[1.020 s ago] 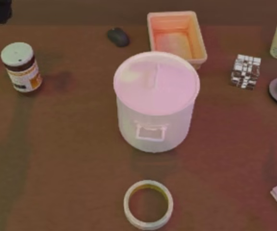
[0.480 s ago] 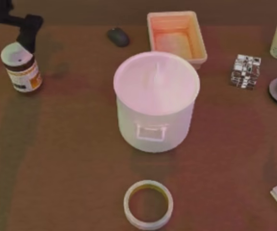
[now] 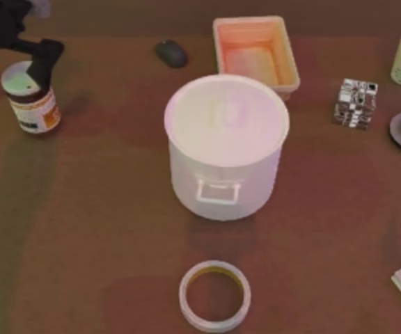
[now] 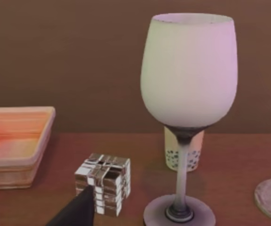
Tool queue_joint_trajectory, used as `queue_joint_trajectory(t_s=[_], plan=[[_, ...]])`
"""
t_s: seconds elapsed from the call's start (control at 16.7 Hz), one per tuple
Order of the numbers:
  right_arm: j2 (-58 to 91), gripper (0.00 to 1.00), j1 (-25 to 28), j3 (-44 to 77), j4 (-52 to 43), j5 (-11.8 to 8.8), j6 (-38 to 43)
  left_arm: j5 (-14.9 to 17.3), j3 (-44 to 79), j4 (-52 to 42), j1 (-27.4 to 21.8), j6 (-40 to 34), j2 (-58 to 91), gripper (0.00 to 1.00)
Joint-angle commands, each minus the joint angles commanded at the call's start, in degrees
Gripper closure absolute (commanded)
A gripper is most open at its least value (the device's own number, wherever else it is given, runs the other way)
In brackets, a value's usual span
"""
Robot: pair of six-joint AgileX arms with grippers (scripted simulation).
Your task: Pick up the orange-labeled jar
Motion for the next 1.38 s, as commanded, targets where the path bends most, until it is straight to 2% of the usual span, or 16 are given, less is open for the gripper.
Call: queue_joint_trajectory(t_s=[0.48,0.96,1.26,1.38], plan=[[0.00,0.00,0.00,0.00,0.00,0.00,0.00,-0.05,1.52,-0.39,-0.21,-0.09,1.27,0.00],[0.00,0.00,0.00,0.00,0.00,0.00,0.00,0.13,20.28,-5.16,-0.14,-0.10,14.87,0.00],[0.00,0.00,0.00,0.00,0.00,0.00,0.00,0.16,21.69,-5.57,-0.14,-0.10,16.14,0.00],[0.00,0.00,0.00,0.00,0.00,0.00,0.00,0.16,21.69,-5.57,-0.14,-0.10,16.14,0.15]])
